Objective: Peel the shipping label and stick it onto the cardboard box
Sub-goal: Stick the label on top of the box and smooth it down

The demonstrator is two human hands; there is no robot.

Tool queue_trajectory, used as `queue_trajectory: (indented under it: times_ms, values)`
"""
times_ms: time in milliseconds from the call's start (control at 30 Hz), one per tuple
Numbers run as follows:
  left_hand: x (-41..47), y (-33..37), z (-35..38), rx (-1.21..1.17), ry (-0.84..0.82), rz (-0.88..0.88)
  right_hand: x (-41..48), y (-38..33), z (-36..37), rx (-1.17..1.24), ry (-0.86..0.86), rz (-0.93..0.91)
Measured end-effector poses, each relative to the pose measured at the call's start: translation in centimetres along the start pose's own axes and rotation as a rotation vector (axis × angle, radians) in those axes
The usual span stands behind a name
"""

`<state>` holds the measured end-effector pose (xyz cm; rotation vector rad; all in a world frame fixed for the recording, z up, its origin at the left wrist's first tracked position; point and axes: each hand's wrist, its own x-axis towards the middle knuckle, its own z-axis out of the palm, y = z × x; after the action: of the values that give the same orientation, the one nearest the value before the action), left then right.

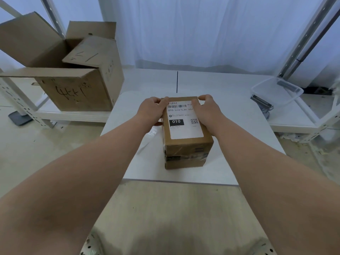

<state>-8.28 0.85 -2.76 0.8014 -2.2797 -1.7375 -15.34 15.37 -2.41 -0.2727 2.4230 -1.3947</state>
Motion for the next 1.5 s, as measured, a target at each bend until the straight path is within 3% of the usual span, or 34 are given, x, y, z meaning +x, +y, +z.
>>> queue_trajectory:
  times_ms: [100, 300, 433, 567, 733, 1033, 1233, 1333, 1500]
  values:
    - [-0.3, 1.4, -0.2, -0.011, -0.039, -0.054, -1.2, -0.3, -1.1, 0.145, -0.126, 0.052]
    - [-3.5, 3.2, -0.4, 0.531, -0.345, -0.21, -3.1, 0.3, -2.8, -0.169, -0.215, 0.141]
    - [-5.0, 2.4, -0.2, 0.464, -0.228, -0.165, -5.1, 0.1, -3.9, -0.201, -0.208, 0.222]
    - [-6.2, 1.6, -0.3, 0.347, -0.149, -0.105, -6.7, 0.2, -4.0, -0.088, -0.179, 0.219]
    - [-7.4, 1.4, -0.4, 0.404, -0.26, -0.082, -8.0, 0.1, -2.7, -0.172, -0.162, 0.1]
    - [-7.8, 2.4, -1.7, 0.133, -0.365, -0.17, -8.1, -0.1, -3.6, 0.115, -0.262, 0.177]
    - [-6.6, 2.4, -1.3, 0.14, -0.201, -0.08, -6.3, -0.3, -3.0, 0.236, -0.194, 0.194]
    - [-6.3, 2.6, -0.8, 0.142, -0.175, -0.079, -5.6, -0.4, -2.8, 0.071, -0.136, 0.163]
    - [-6.5, 3.5, -0.1, 0.206, -0.056, 0.072, -5.5, -0.8, -3.9, -0.431, 0.163, -0.104]
